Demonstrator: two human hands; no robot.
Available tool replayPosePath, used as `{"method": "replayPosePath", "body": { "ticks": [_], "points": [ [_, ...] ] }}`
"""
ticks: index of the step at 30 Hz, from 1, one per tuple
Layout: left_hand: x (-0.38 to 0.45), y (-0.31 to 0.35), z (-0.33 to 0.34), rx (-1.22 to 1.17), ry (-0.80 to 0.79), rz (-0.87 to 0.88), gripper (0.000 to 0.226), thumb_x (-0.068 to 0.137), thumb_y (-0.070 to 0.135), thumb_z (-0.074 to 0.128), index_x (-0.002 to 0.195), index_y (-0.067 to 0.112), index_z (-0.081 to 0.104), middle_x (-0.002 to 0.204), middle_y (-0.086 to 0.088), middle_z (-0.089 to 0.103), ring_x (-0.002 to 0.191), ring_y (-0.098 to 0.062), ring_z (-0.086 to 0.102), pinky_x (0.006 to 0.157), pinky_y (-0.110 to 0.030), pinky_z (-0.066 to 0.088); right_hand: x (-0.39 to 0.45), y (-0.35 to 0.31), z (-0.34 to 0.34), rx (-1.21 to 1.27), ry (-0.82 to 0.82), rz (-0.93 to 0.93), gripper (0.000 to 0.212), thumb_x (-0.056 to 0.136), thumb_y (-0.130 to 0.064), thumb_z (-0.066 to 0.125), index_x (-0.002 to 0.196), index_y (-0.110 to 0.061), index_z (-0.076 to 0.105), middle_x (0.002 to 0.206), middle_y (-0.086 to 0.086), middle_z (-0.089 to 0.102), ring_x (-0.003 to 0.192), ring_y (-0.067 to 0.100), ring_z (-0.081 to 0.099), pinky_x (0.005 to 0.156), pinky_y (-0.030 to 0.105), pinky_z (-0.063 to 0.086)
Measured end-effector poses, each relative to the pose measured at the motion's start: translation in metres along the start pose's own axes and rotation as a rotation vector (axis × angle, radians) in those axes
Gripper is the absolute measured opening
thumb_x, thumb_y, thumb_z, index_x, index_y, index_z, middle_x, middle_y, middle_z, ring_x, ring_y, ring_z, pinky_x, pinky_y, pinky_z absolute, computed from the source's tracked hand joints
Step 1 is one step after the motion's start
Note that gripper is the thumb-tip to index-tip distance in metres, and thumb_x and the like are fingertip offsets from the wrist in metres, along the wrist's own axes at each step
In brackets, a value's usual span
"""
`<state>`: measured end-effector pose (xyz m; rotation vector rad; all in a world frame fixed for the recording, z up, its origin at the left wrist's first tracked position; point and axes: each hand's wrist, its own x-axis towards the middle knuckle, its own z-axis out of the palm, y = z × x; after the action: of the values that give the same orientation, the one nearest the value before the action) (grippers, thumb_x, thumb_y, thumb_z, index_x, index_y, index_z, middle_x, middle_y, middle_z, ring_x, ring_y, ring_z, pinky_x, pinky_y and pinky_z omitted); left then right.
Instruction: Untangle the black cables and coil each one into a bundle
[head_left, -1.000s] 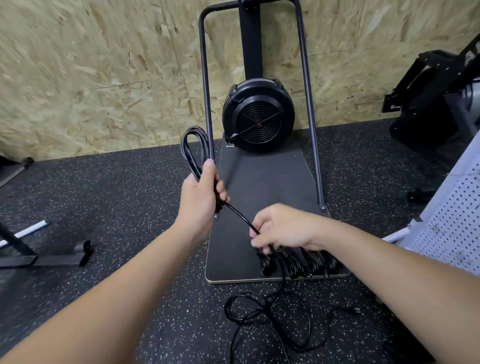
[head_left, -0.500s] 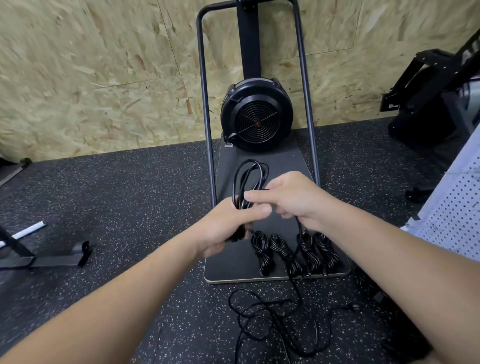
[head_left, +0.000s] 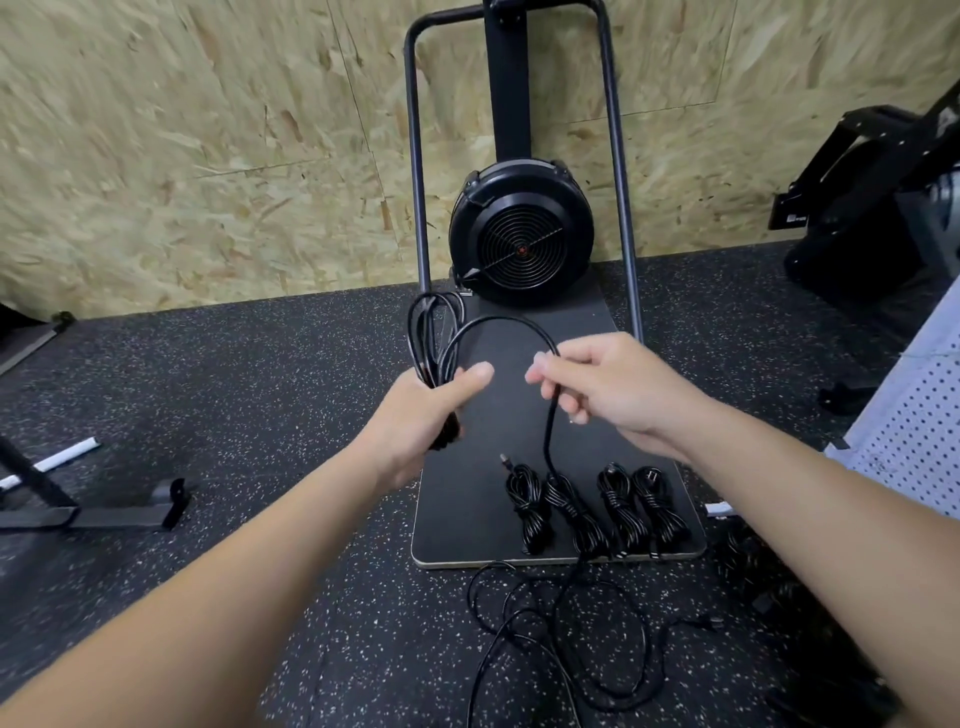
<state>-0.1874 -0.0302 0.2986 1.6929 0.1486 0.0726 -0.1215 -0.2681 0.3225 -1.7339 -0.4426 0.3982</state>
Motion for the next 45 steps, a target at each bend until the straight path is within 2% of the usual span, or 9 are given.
{"method": "replayPosePath", "body": {
  "ticks": [2,8,14,18,23,32,35,38,45],
  "points": [
    [-0.006,-0.004,0.009,0.020,-0.072,0.024,0.072,0.084,0.056,0.083,0.080,-0.004,0.044,0.076,-0.015,0.042,0.070,-0.031,0.035,0.060,-0.036,0.034,-0.002,-0.012,0.007,0.215,0.005,-0.033,0.030,0.109,-0.021,0.068,0.104,0.007,0.075,0.088,0.011,0.069,0.068,0.017,0.058,0.060,0.028,0.051],
    [-0.022,-0.003,0.046,0.199,-0.276,0.152,0.044,0.092,0.034,0.089,0.080,0.011,0.053,0.076,-0.002,0.048,0.072,-0.018,0.043,0.070,-0.038,0.037,-0.002,-0.027,0.026,0.449,0.067,-0.034,0.031,0.112,-0.028,0.064,0.099,0.000,0.067,0.087,0.014,0.070,0.066,0.018,0.064,0.059,0.030,0.056],
    [-0.024,-0.004,0.054,0.295,-0.196,0.198,0.057,0.107,0.040,0.071,0.076,0.002,0.044,0.067,-0.003,0.042,0.062,-0.019,0.037,0.062,-0.036,0.030,-0.007,-0.023,0.021,-0.321,0.500,-0.333,0.024,0.101,-0.039,0.073,0.081,-0.026,0.075,0.077,-0.010,0.076,0.070,0.009,0.070,0.075,0.034,0.057],
    [-0.029,-0.002,0.057,0.227,-0.198,0.122,0.041,0.110,0.032,0.068,0.080,0.005,0.059,0.072,-0.011,0.069,0.066,-0.017,0.072,0.058,-0.021,0.045,-0.003,-0.017,0.016,-0.374,0.576,-0.405,0.014,0.096,-0.030,0.081,0.089,-0.027,0.069,0.090,-0.008,0.065,0.074,0.010,0.063,0.077,0.031,0.055],
    [-0.031,0.002,0.056,0.252,-0.123,0.152,0.047,0.108,0.034,0.070,0.081,-0.001,0.054,0.061,-0.012,0.059,0.053,-0.022,0.059,0.059,-0.030,0.047,-0.002,-0.014,0.007,-0.158,0.441,-0.259,0.017,0.104,-0.034,0.074,0.098,-0.019,0.070,0.091,0.000,0.074,0.061,0.019,0.076,0.072,0.048,0.066],
    [-0.024,0.004,0.051,0.125,0.080,0.158,0.056,0.114,0.044,0.057,0.072,0.007,0.058,0.060,-0.016,0.060,0.053,-0.022,0.055,0.054,-0.027,0.044,0.002,0.009,0.025,0.393,0.085,0.005,0.035,0.118,-0.017,0.039,0.126,-0.001,0.069,0.117,0.020,0.080,0.108,0.035,0.080,0.100,0.053,0.063],
    [-0.019,0.008,0.046,0.002,0.119,0.115,0.058,0.112,0.053,0.057,0.067,0.016,0.057,0.061,-0.016,0.057,0.061,-0.025,0.052,0.058,-0.034,0.038,0.004,0.019,0.029,0.203,-0.039,0.031,0.027,0.107,-0.001,0.053,0.128,-0.008,0.070,0.114,0.012,0.083,0.111,0.023,0.080,0.109,0.046,0.059],
    [-0.012,0.008,0.036,-0.157,0.135,0.061,0.049,0.107,0.052,0.065,0.067,0.025,0.056,0.064,-0.006,0.051,0.065,-0.024,0.046,0.070,-0.048,0.032,-0.005,0.030,0.039,-0.044,-0.344,0.135,0.036,0.094,0.008,0.066,0.118,-0.019,0.073,0.107,-0.003,0.083,0.098,0.000,0.074,0.097,0.019,0.053],
    [-0.003,0.014,0.014,-0.281,0.287,0.033,0.035,0.105,0.035,0.068,0.078,0.020,0.052,0.066,-0.004,0.047,0.056,-0.023,0.047,0.060,-0.034,0.036,-0.007,0.055,0.044,-0.491,-0.447,0.242,0.021,0.097,-0.027,0.079,0.103,-0.007,0.076,0.088,0.001,0.082,0.071,0.009,0.062,0.076,0.032,0.046]
  ]
}}
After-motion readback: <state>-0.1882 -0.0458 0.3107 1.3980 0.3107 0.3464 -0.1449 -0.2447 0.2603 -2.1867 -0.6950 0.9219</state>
